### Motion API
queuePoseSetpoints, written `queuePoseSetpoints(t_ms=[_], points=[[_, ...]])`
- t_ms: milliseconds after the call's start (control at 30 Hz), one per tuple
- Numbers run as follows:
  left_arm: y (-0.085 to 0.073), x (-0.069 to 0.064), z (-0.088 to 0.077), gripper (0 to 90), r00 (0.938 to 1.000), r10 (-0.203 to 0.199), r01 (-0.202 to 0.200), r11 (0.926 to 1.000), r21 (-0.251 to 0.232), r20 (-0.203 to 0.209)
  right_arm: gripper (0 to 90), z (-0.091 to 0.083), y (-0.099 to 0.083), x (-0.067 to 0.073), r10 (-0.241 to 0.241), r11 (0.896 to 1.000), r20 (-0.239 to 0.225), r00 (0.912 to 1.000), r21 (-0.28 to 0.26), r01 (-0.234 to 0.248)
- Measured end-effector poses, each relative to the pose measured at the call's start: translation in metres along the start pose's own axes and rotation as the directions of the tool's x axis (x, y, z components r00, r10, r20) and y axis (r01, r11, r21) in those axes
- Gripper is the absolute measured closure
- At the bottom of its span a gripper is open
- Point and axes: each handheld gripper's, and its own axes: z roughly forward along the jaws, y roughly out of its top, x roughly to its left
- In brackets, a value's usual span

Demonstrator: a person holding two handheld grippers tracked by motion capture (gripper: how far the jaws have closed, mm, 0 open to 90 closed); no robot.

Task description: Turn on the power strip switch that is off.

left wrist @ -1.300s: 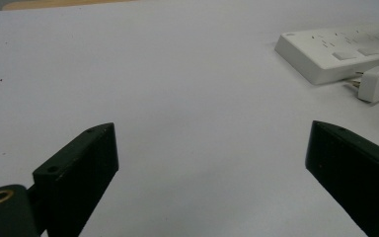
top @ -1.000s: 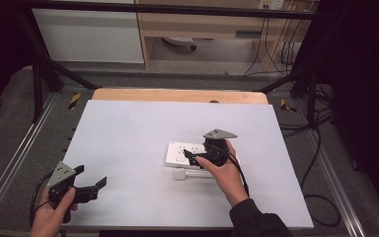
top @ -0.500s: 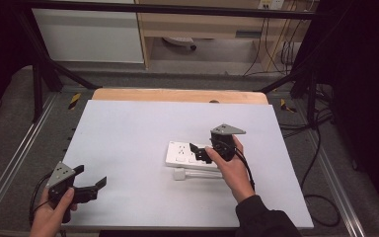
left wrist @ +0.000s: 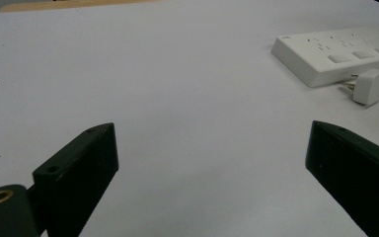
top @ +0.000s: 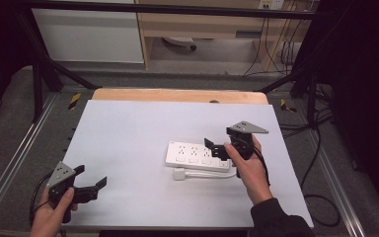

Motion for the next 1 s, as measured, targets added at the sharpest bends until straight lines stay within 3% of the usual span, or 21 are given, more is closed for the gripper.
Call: queuePoseSetpoints(t_ms=[1000], points=[[-0.001, 0.001, -0.001, 6.0, 1.0, 0.0, 0.0, 1.0, -0.001, 0.0, 6.3, -0.044, -0.007, -0.039, 0.056, 0.996, 0.052, 0.9971, -0.076, -0.052]])
